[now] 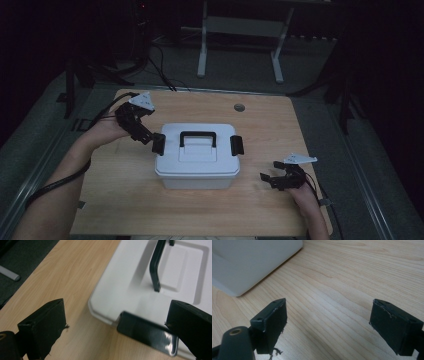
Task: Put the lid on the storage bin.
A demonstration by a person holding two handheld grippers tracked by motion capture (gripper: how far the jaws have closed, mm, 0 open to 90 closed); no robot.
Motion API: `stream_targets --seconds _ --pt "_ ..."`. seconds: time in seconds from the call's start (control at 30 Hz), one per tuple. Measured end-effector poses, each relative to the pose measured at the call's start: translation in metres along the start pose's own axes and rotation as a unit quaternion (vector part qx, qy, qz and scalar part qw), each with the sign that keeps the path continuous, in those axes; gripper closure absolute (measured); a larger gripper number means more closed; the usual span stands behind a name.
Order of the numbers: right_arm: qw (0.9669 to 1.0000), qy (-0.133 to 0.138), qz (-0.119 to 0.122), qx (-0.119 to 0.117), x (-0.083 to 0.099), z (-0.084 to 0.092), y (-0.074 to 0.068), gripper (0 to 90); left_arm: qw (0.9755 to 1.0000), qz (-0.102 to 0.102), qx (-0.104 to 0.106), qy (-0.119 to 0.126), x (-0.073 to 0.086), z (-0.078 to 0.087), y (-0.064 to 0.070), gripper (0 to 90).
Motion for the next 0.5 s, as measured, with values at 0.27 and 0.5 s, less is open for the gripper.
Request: stream_targets --seconds 0.27,0.5 --pt "1.0000 0.000 -0.003 0.003 0.000 0.000 0.000 14.1 0.9989 0.023 -0.023 0.035 0.022 0.015 -0.008 2.3" --pt "1.0000 -0.001 -0.003 0.003 0.000 0.000 0.000 14.1 0.9966 0.039 -0.031 0.066 0.043 0.026 -0.009 2.4"
Point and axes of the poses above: each handheld gripper's, and its own axes: z roughly backward along the jaws, x roughly out of its underside, y roughly to its right, the point moved 8 cm from there along -z, roughly forward along the jaws, and after that the axes turned 10 degrees about x, right-handed, at the moved point
